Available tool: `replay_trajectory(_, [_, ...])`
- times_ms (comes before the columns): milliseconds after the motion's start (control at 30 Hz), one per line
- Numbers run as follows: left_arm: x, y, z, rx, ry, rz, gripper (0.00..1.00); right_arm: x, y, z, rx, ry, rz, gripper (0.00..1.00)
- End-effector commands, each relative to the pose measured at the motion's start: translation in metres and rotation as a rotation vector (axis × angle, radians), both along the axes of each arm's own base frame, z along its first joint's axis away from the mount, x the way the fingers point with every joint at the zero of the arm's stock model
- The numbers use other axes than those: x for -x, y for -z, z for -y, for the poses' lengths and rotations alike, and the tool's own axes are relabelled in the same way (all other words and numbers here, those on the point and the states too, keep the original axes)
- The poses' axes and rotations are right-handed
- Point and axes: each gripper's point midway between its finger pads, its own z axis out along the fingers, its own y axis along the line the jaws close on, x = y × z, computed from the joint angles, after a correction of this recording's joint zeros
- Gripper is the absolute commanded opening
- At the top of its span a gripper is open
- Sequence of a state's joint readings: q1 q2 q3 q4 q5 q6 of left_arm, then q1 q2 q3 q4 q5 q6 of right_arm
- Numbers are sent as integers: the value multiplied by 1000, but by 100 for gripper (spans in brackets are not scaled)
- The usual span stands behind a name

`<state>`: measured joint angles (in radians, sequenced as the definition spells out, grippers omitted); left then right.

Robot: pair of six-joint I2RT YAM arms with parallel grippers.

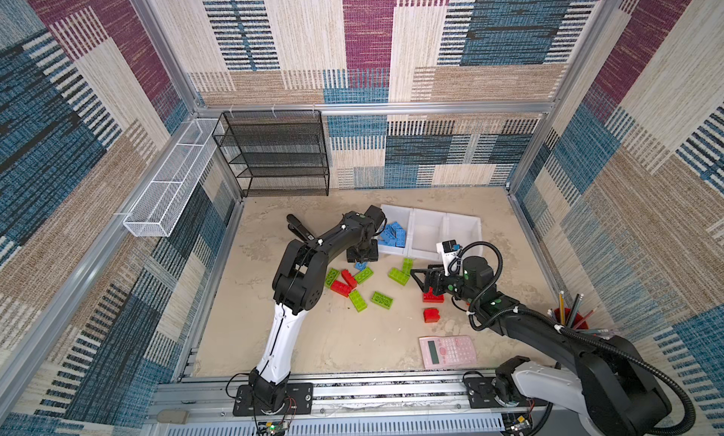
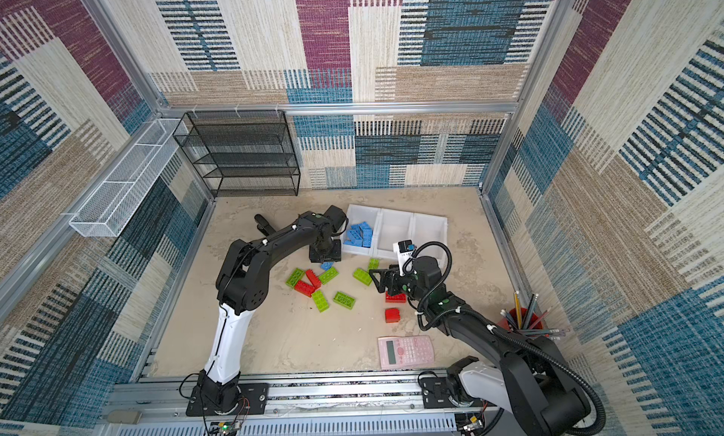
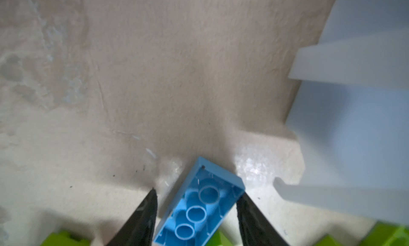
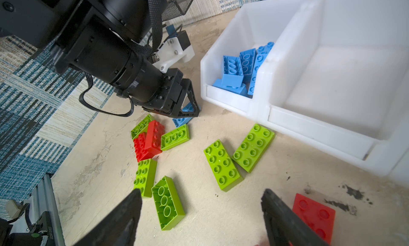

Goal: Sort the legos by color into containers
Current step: 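Lift the blue brick and carry it over the blue-brick compartment with left gripper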

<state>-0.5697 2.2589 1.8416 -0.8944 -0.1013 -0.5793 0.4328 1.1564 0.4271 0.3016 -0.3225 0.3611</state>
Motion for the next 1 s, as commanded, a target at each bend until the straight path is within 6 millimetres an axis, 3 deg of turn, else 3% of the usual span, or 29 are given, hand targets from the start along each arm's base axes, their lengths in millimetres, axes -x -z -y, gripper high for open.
replay_trajectory(0, [1, 2, -7, -40, 15, 3, 54, -3, -9, -3, -18, -8, 31, 86])
replay_trajectory(267, [10, 6, -13, -45, 4, -8, 45, -3, -7, -4, -18, -12, 27, 86])
replay_trajectory(533, [8, -4, -12, -31, 8, 10, 28, -3, -7, -4, -16, -10, 27, 85])
replay_trajectory(733, [3, -25, -12, -29, 22, 53, 25, -3, -8, -3, -14, -8, 28, 85])
replay_trajectory(967, [-10, -73, -2, 18, 62, 136, 25, -3, -8, -4, -15, -10, 26, 85])
